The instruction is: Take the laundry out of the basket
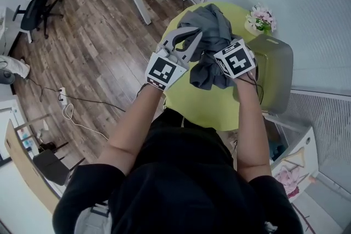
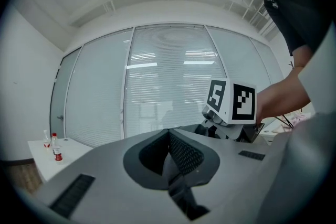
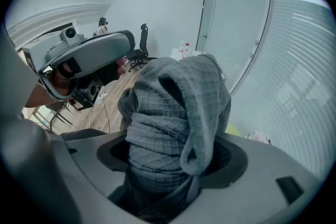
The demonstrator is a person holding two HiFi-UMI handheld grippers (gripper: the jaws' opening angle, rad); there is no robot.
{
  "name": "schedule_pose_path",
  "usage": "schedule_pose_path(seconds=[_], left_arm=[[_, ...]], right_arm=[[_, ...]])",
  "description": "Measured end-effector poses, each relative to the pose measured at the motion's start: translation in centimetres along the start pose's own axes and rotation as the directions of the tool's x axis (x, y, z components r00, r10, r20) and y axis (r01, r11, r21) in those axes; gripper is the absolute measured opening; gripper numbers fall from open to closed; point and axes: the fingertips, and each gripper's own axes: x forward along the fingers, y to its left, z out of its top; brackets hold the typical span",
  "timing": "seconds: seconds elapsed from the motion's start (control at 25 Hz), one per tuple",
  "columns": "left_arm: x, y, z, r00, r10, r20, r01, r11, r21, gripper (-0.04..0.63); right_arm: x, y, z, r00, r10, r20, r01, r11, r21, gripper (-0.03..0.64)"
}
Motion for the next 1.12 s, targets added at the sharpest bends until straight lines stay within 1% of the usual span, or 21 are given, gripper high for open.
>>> schedule_pose_path(seconds=[0.2,0.48,0.6,0.92,1.12], left_arm=[[-1.2,0.1,-2.9,0.999,0.017,-0.029,-0.017,1.000,-0.017,0.009],[-1.3,-0.1,-7.0,0.998,0.022,-0.053,-0.025,0.998,-0.051,0.009],[-1.1,-0.2,-8.9,0.998,0.031,-0.053,-0.035,0.995,-0.090,0.009],[-0.3,-0.6,-14.3,0.997,0.016,-0.079,-0.029,0.986,-0.166,0.009],[1.0,-1.3,-17.5,0.993,-0.003,-0.116,-0.017,0.985,-0.171,0.009]], right_arm=[[2.7,1.9,-0.9,0.999,0.030,-0.021,-0.030,0.999,-0.022,0.373],[6.3,3.8,-3.2,0.997,0.065,-0.049,-0.067,0.997,-0.031,0.373],[8.1,4.2,-4.4,0.994,0.081,-0.068,-0.084,0.995,-0.049,0.373],[12.8,5.2,-8.1,0.984,0.129,-0.123,-0.137,0.989,-0.055,0.373],[15.2,5.7,-10.4,0.976,0.160,-0.151,-0.171,0.983,-0.067,0.373]])
